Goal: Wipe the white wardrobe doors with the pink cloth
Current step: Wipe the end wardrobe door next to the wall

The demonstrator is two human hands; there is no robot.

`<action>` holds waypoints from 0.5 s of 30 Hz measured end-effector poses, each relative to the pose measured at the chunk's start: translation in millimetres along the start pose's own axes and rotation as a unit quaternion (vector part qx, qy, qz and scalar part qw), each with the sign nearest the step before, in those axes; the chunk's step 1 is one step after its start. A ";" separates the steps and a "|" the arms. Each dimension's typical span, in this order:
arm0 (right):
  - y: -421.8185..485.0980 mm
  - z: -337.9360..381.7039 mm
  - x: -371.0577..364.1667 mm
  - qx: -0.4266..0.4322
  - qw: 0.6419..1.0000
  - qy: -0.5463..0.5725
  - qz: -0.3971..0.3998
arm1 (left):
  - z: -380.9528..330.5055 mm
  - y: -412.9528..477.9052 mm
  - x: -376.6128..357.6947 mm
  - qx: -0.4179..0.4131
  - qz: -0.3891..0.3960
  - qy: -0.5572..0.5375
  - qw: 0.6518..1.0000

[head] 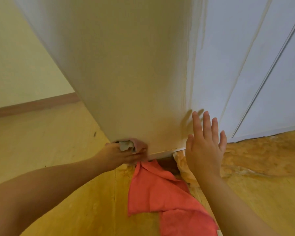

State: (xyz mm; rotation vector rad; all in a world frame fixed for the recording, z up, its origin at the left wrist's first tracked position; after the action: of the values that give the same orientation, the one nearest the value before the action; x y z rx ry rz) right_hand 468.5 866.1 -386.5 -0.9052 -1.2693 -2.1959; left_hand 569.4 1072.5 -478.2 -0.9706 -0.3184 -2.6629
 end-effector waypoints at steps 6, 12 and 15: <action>-5.4 -0.3 16.8 0.000 1.000 -0.002 -0.003 | -37.6 36.2 8.8 -0.166 0.028 0.036 0.985; -13.6 -7.5 20.1 -0.004 1.000 0.001 0.013 | 43.6 10.5 75.4 -0.095 -0.136 0.070 0.984; -9.6 6.3 11.4 -0.002 0.999 0.014 0.031 | 81.6 16.1 104.1 -0.009 -0.177 0.031 0.984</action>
State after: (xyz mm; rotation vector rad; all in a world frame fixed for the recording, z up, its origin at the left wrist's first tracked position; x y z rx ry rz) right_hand 456.4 875.6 -381.5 -0.8992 -1.2085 -2.1573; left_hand 546.9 1062.0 -347.3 -0.9052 -0.4950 -3.0131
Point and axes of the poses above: each hand's wrist, its own y-axis towards the middle knuckle, its own x-axis out of the back of the hand, z = x × y, the point moved 10 cm from there along y, towards the middle knuckle
